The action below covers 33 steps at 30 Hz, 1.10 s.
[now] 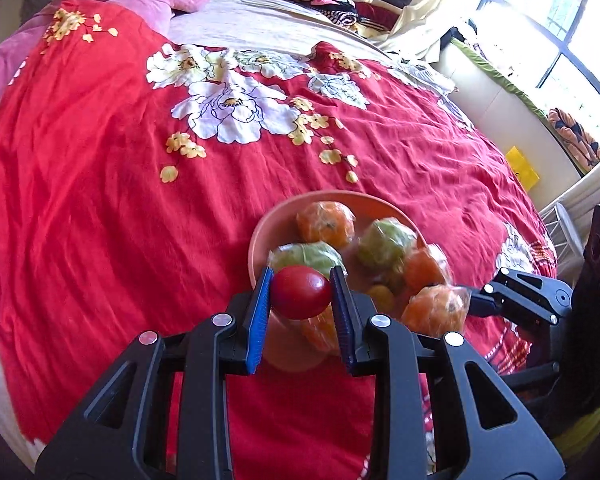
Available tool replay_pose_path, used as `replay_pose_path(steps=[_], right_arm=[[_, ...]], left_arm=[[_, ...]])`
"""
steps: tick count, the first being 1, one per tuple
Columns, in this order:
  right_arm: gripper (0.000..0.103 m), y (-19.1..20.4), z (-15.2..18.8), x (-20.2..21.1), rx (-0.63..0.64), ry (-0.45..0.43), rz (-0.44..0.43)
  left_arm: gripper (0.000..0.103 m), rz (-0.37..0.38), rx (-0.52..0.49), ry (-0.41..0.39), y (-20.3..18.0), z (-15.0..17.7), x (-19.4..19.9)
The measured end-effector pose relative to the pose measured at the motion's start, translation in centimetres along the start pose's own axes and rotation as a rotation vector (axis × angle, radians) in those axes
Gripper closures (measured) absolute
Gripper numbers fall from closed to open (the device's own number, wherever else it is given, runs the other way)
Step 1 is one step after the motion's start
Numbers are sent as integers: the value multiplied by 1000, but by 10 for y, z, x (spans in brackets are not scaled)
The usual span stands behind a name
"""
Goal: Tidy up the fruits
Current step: 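Carry the red tomato and wrapped orange over the pink bowl with both tools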
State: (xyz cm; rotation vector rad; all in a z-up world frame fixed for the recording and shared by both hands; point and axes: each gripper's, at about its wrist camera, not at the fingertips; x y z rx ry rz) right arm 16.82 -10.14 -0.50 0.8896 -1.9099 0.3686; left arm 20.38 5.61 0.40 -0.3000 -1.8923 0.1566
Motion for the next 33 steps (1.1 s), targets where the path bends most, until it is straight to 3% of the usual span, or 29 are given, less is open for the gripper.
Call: replay_pose_path(steps=[10,27,33], right_arm=[[64,-5,-15,-16,28,21,23],[63,-8,-22,-25,24,4,64],[55,-7,-19,-20,23,-5,54]], left_arm=[[81,34,2,27,8,-28,-20],[81,45,2,50,12,-45,-36],[81,43,-1,55,10,-46,-40]])
Point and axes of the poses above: each gripper's, at about its wrist camera, not at the fingertips, and x roughly against the way its jaws point, y to its left, z to its underside, and after that the axes turned 14 degrees about y, right-handed
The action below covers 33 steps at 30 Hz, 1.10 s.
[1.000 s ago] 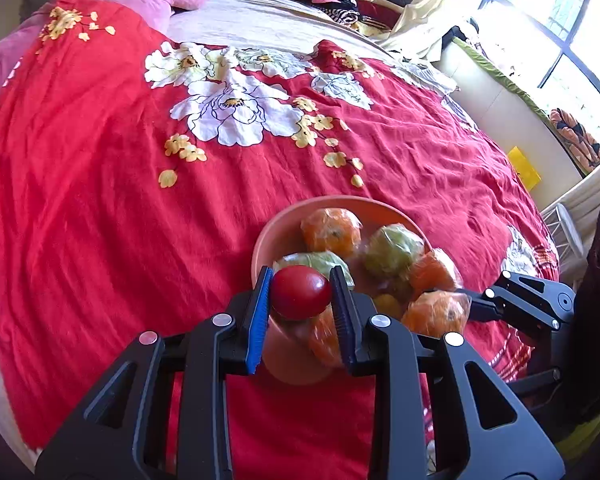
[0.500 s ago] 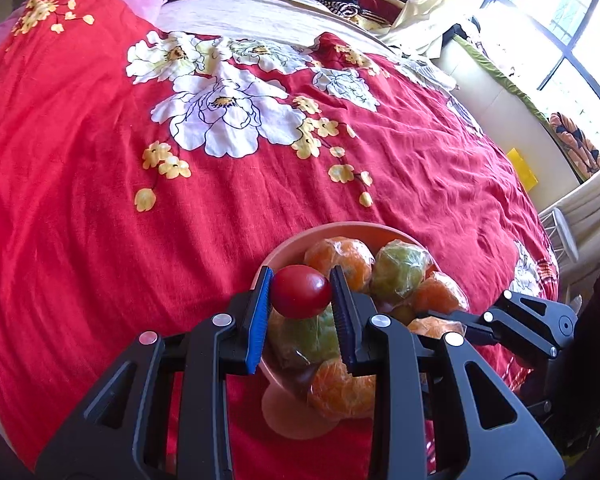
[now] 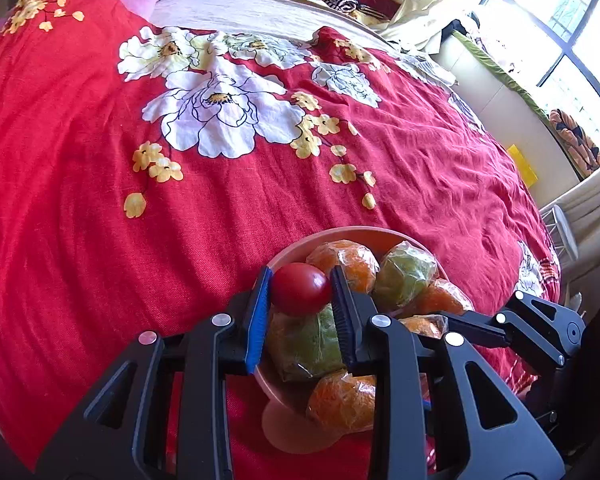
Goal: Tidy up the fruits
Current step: 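Carry the red tomato and wrapped orange over the pink bowl with both tools, then open the right tool to drop the orange while the left tool releases the tomato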
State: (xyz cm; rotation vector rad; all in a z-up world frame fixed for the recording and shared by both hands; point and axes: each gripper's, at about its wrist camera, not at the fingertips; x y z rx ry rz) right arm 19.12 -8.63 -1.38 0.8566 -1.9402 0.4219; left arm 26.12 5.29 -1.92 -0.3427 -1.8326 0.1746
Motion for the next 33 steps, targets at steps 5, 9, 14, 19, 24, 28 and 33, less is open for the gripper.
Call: replay_pose_path(steps=[5,9,14,19,24,28,33], right_arm=[[51,2,3,4,-3,-6,-4],[49,3,5,6,-8,-12,-11],[48,5,6,8,-5,-17,-13],[43,5,7,12,-9,-25,-15],[37,6,10,14,-10,-27,-16],[30,7,11,18,-18,-35,-14],[24,7,12,22,-26,-43,-14]], left_arm=[[81,0,4,3,1,0,-2],[78,-1,6,4,1,0,-2],[77,-9,3,4,0,1,-1],[76,-12,1,-6,0,1,1],[70,-19,2,-24,-2,1,7],[66,-25,4,-33,-3,2,10],[61,-28,7,-42,-6,5,14]])
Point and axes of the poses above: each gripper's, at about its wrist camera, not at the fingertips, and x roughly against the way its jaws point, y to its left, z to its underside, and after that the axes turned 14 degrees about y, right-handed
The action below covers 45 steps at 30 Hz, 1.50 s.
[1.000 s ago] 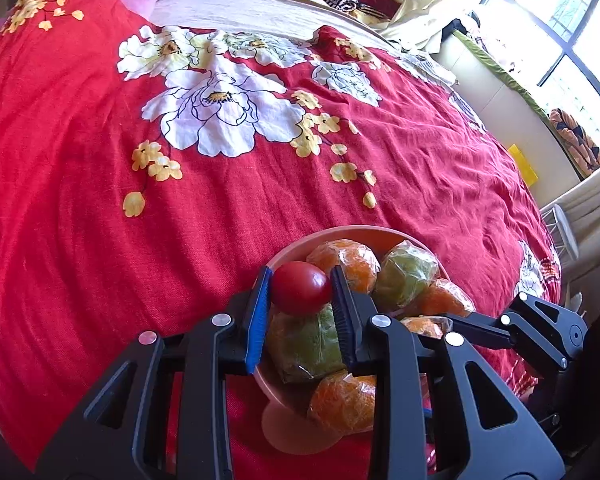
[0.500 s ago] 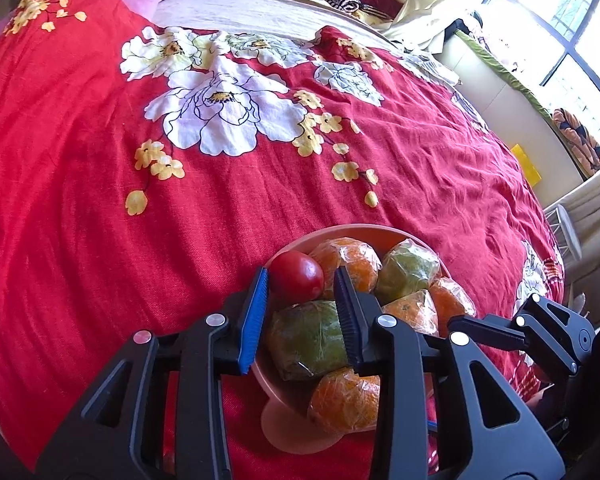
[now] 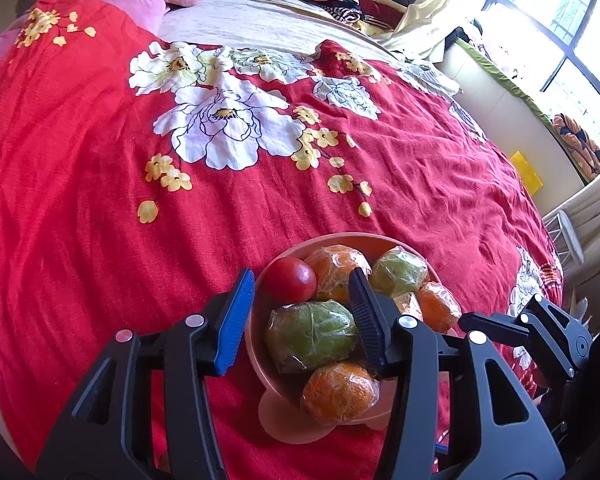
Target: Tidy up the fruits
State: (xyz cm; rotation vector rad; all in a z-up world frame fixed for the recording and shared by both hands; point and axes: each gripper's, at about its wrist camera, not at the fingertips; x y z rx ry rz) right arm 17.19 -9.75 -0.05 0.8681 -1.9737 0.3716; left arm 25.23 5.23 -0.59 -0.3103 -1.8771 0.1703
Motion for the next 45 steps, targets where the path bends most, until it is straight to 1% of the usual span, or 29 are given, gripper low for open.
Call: replay_pose_path(steps=[7,10,16,18,19,21,24,26,28,30,31,40,45], right_arm=[[19,3,2,9,-3,-22,8],[15,4,3,14,-6,-33,13],[12,5,6,26,-15,-55,21],[11,5,8,31,-19,-63,28],[10,6,8,33,-20,-66,29],[10,6,9,38,-23,-71,32],[8,7,10,43,-23,-78,41],[8,8,12,47,-25,-84,46],[6,8,13,51,-29,-88,53],[6,9,15,55,-35,-96,59],[5,9,16,57,-36,-98,62],[5,12,23,74,-43,-122,90],[5,15,28,83,-42,-127,102]], left_arm=[[53,-12,1,-23,-5,4,11],[43,-21,4,-35,-7,7,17],[40,-31,-2,-58,-15,15,31],[35,-35,-3,-64,-17,17,36],[31,-39,-4,-68,-18,18,38],[31,-44,-5,-76,-21,19,42],[25,-52,-3,-91,-25,22,51],[17,-61,0,-98,-27,25,56],[13,-69,5,-104,-29,27,60],[12,-75,12,-111,-30,30,64],[10,-80,17,-117,-31,32,67],[10,-104,27,-139,-37,48,82],[10,-113,40,-168,-40,60,95]])
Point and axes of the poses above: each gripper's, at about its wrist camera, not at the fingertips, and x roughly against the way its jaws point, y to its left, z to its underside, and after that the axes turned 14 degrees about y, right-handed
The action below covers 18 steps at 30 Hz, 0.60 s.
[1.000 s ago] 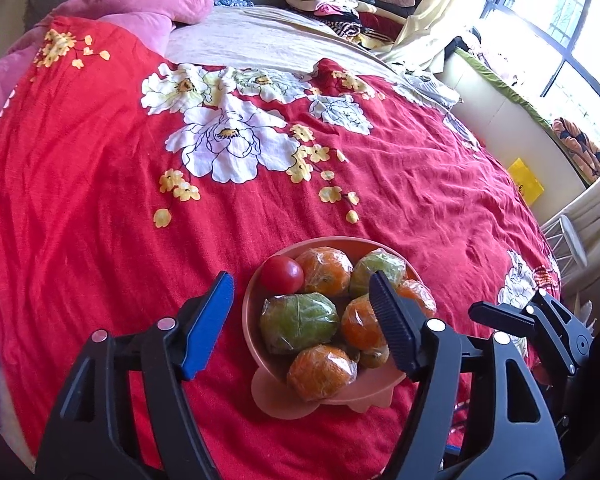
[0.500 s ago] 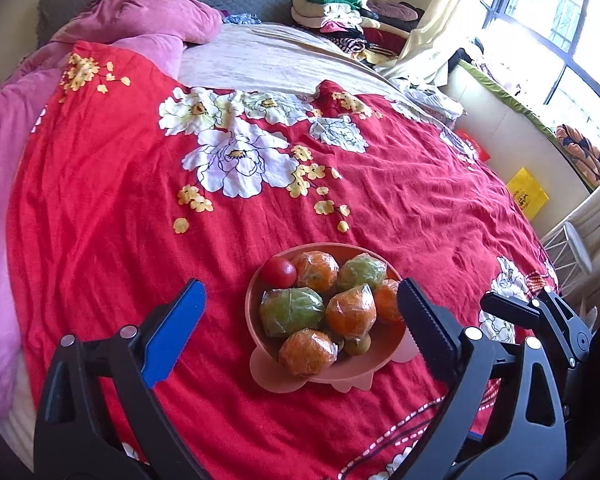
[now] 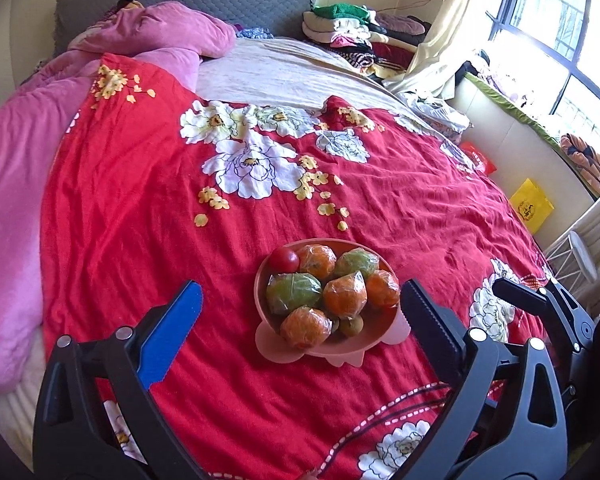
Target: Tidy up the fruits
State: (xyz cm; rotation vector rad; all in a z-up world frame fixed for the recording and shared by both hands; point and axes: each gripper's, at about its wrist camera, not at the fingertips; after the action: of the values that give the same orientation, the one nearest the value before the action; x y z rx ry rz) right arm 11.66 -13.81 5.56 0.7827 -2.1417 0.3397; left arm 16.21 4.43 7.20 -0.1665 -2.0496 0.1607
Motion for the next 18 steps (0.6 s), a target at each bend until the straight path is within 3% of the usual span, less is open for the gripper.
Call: replay_pose_path(steps=[18], right_arm=[[5,-7,17,27,-34,-22,34]], left_arm=[[10,-71,22,-84,-3,44,43]])
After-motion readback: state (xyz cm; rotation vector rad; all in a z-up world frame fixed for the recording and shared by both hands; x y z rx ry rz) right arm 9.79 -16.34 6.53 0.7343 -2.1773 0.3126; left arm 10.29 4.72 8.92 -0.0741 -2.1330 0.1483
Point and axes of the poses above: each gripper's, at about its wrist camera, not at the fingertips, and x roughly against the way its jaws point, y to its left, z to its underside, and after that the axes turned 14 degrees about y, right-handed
